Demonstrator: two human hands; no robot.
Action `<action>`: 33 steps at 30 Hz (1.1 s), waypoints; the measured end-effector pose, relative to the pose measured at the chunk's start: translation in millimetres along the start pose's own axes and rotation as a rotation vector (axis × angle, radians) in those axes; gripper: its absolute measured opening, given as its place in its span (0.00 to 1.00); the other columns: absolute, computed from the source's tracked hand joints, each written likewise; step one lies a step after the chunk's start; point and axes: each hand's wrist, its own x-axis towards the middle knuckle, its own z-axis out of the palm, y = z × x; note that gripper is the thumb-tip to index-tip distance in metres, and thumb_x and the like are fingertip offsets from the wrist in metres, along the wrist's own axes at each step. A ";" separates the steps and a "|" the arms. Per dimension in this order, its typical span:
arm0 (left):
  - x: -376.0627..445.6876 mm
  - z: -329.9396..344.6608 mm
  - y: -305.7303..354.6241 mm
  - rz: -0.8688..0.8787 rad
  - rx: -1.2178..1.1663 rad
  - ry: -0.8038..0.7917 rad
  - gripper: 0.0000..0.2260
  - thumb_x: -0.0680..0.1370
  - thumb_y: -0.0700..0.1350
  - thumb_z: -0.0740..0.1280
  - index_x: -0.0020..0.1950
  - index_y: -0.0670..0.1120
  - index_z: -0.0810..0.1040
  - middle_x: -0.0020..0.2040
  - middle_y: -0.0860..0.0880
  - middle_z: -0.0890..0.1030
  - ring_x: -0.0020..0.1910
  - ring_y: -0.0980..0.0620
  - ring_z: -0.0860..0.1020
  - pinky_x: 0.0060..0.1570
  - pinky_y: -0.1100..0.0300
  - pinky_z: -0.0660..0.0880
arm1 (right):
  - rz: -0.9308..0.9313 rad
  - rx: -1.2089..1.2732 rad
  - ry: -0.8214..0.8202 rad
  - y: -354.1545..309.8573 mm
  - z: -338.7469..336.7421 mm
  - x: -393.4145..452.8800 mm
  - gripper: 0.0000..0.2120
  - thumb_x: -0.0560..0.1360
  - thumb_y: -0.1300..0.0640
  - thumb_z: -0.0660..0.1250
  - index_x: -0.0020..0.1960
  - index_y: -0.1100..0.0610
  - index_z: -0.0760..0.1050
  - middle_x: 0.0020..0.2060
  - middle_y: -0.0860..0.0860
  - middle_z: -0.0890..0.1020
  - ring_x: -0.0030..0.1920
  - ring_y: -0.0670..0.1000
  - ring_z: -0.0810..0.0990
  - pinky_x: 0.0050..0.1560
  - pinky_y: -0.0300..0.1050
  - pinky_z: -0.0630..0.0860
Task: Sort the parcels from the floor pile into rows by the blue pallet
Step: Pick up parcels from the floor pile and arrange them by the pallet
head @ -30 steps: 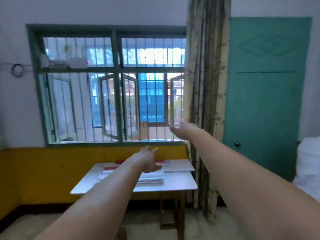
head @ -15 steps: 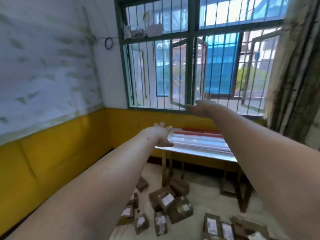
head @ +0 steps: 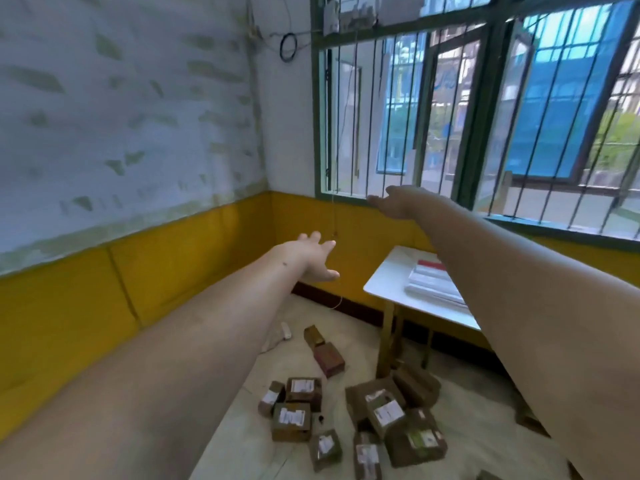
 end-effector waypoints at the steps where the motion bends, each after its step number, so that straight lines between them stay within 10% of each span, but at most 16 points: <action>1: 17.8 2.0 -12.6 -0.021 0.004 -0.001 0.37 0.78 0.64 0.60 0.81 0.54 0.46 0.81 0.46 0.45 0.79 0.41 0.46 0.73 0.37 0.58 | -0.016 -0.003 -0.001 -7.2 5.9 23.3 0.35 0.81 0.35 0.49 0.79 0.57 0.56 0.78 0.58 0.59 0.77 0.61 0.58 0.76 0.59 0.55; 17: 244.0 38.2 -218.5 -0.166 -0.041 -0.086 0.36 0.80 0.63 0.58 0.81 0.53 0.45 0.81 0.46 0.45 0.79 0.41 0.47 0.72 0.39 0.59 | -0.152 -0.047 -0.077 -164.2 108.0 312.0 0.38 0.77 0.30 0.49 0.77 0.56 0.59 0.74 0.59 0.66 0.73 0.64 0.64 0.71 0.65 0.63; 33: 508.9 25.8 -378.4 0.156 0.036 -0.067 0.37 0.79 0.64 0.59 0.81 0.54 0.45 0.81 0.46 0.45 0.79 0.40 0.47 0.73 0.38 0.59 | 0.253 0.107 0.041 -242.8 151.8 530.8 0.37 0.78 0.32 0.54 0.77 0.56 0.58 0.73 0.60 0.67 0.72 0.64 0.65 0.70 0.62 0.66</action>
